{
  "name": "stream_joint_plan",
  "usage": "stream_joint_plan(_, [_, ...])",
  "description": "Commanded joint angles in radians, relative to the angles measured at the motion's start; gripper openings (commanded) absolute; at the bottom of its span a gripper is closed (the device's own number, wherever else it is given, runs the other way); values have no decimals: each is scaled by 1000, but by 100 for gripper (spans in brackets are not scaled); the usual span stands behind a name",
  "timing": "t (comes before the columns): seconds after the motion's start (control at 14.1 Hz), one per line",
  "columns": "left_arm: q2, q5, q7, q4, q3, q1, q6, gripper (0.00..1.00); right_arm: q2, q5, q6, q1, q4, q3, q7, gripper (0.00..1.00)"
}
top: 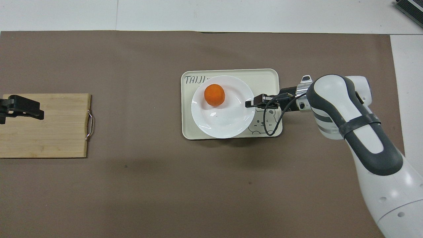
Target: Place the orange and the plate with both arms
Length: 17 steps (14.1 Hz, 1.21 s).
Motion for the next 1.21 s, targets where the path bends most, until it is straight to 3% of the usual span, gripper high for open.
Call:
stream_joint_plan(0.0, [16,6,-10,30,-3,5,-27,100,33,-11,4,-10,23,5,-3,0])
stream_joint_plan(0.57, [16,6,-12,30,-3,5,-27,100,47,-4,43,-7,-11,5,-50,0])
stream_joint_plan(0.71, [16,6,-10,31,-3,5,-27,100,47,-14,66,-5,-11,5,-45,24])
stream_joint_plan(0.78, [16,6,-10,31,-3,5,-27,100,47,-20,64,-5,-11,5,-37,46])
stream_joint_plan(0.85, [16,6,-10,31,-3,5,-27,100,47,-23,61,-9,-4,3,-36,85])
stream_joint_plan(0.92, [16,6,-10,31,-2,5,-26,100,47,-32,57,-15,3,3,-36,100])
stream_joint_plan(1.14, [16,6,-10,31,-3,5,-27,100,29,-135,60,-21,23,-3,-22,100])
